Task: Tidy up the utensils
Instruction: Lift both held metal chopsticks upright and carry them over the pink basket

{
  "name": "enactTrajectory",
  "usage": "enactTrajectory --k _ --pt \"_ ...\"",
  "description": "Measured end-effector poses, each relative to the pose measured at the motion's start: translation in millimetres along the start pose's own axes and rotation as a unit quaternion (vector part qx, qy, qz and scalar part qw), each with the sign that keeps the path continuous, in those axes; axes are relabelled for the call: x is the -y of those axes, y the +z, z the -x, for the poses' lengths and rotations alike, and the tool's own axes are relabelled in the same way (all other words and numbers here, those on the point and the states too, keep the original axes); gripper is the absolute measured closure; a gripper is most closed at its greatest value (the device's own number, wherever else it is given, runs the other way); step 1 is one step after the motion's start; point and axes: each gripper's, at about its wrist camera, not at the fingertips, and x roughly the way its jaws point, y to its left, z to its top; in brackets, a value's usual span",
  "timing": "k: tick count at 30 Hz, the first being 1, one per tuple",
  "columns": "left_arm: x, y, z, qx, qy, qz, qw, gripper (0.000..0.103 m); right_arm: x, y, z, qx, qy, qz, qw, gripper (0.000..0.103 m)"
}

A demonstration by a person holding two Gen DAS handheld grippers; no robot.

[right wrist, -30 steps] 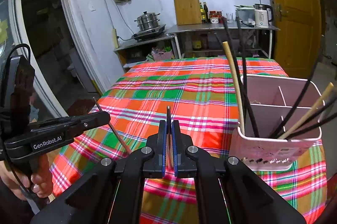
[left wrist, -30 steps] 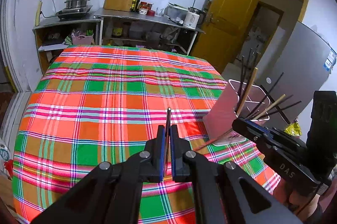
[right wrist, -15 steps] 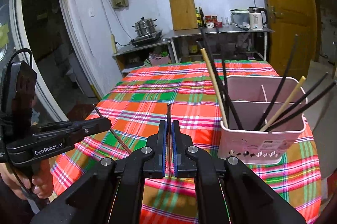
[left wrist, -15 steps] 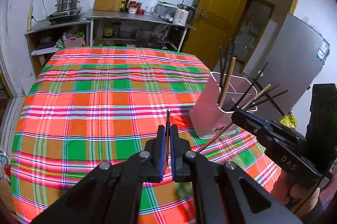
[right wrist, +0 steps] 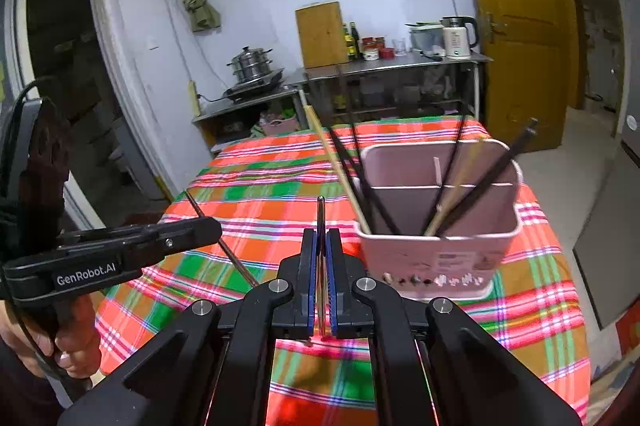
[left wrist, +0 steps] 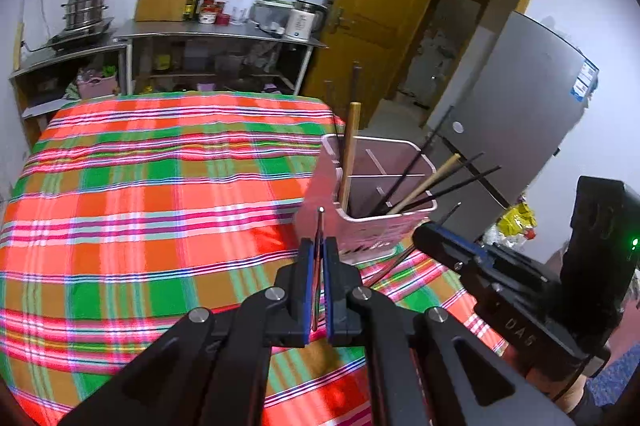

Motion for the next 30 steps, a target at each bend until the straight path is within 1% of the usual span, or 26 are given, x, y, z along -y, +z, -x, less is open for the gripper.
enactTrajectory --k 7,15,24,27,30 --pt "23 24 -3 0.012 -0.018 -0.018 0.9996 0.098 16 8 15 0.016 -0.016 -0.011 1.0 0.099" --pt "47 58 5 0.041 -0.029 -0.045 0.9977 0.098 26 36 41 0.057 -0.032 -0.009 0.998 0.099" --pt "60 99 6 0.075 -0.026 -0.063 0.9948 0.098 32 69 55 0.097 -0.044 -0.002 0.994 0.099" --pt "62 106 1 0.08 -0.021 -0.068 0.9942 0.098 36 76 52 0.105 -0.048 -0.005 0.993 0.099" --pt "61 107 -8 0.077 -0.019 -0.067 0.9946 0.098 40 82 47 0.112 -0.055 -0.007 0.992 0.099"
